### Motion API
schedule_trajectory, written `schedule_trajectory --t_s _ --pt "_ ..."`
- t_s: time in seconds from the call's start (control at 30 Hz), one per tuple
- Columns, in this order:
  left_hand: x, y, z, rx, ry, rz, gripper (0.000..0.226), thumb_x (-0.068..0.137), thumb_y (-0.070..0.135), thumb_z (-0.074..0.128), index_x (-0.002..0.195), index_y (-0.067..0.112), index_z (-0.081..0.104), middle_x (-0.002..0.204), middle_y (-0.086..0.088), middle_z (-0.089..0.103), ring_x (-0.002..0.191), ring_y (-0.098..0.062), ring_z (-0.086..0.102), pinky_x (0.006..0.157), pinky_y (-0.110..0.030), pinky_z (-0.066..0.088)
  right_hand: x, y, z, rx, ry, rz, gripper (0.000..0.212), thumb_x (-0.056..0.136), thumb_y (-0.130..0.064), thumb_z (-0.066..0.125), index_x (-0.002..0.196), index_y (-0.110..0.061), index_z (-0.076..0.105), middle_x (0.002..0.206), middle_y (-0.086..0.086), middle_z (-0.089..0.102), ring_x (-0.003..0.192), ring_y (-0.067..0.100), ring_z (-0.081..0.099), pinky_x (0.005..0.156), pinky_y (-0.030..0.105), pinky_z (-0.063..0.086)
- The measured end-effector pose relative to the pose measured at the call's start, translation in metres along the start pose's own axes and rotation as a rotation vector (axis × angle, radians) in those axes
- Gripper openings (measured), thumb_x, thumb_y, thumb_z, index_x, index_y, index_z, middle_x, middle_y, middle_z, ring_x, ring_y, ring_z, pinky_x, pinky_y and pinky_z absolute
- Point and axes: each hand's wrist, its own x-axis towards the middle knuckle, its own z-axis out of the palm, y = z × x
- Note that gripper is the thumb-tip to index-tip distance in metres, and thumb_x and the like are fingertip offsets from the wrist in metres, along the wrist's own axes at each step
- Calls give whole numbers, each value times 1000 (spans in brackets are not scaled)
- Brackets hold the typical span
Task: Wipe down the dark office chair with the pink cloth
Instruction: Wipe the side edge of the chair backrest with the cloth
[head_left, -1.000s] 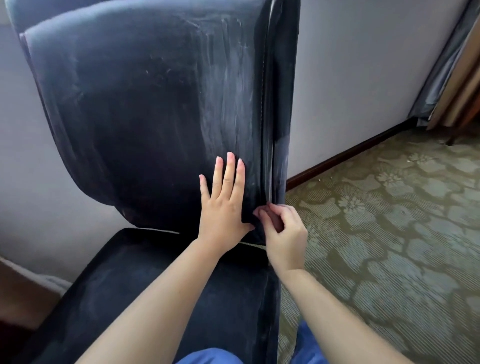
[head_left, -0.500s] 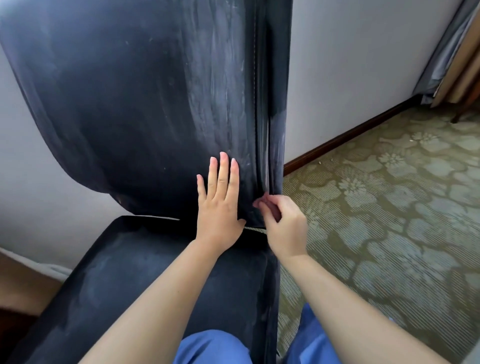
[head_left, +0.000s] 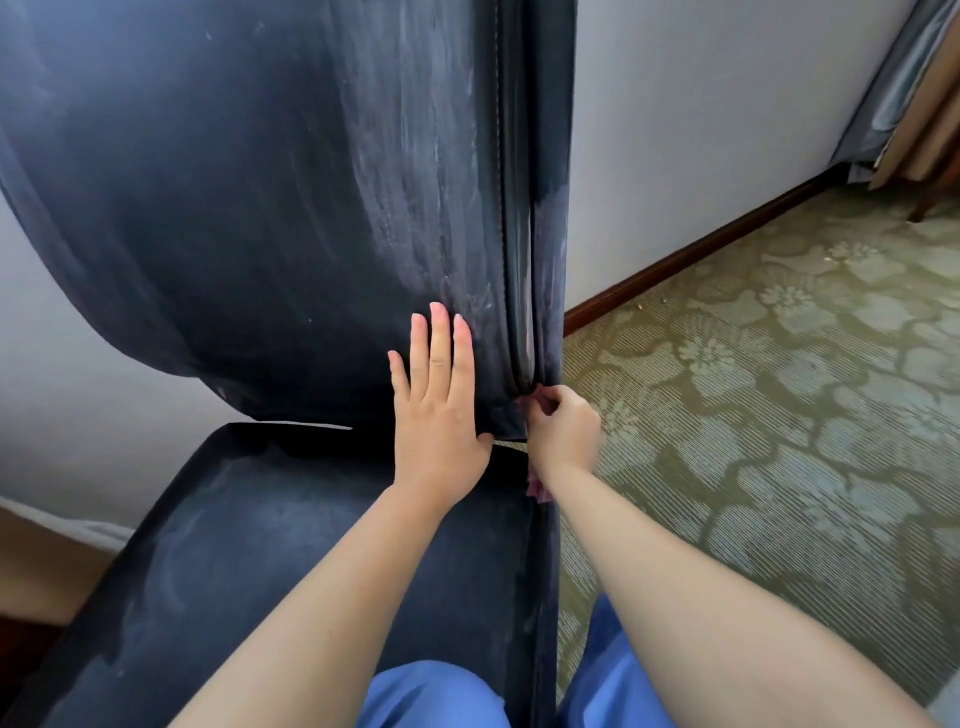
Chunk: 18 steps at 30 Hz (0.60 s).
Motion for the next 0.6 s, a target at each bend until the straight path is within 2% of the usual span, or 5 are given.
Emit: schedule_trajectory --t_s 0.13,0.23,0.33,0.4,0.6 --pt "1 1 3 38 5 -4 134 48 19 90 148 5 3 155 -17 5 143 -33 -1 112 -53 10 3 -5 9 72 23 136 17 90 -23 58 98 -12 68 94 3 68 86 20 59 63 22 32" --pt "-1 3 1 27 3 -11 134 49 18 90 148 5 1 156 -14 0 143 -31 -4 113 -52 10 1 -8 6 129 23 164 17 89 -22 59 99 -12 69 96 4 69 91 24 62 65 22 34" --pt "-4 3 -2 -1 -23 -14 133 52 15 88 148 9 -2 153 -8 -8 142 -25 -10 113 -50 9 -11 -11 -2 179 25 73 20 88 -19 61 105 -16 69 100 0 70 95 18 62 73 24 44" --pt "-6 3 -3 -27 -41 -11 130 55 12 87 148 11 -5 153 -7 -10 143 -25 -11 114 -48 8 -22 -13 -8 219 9 -16 16 87 -20 62 100 -18 71 96 -3 70 94 16 63 80 29 50" --pt "-12 7 5 -71 -11 -37 125 59 5 83 149 10 -3 157 -12 -4 144 -26 -12 115 -48 11 -33 -12 -9 146 85 -292 14 90 -16 59 88 -17 73 92 -3 70 91 17 60 76 24 43"
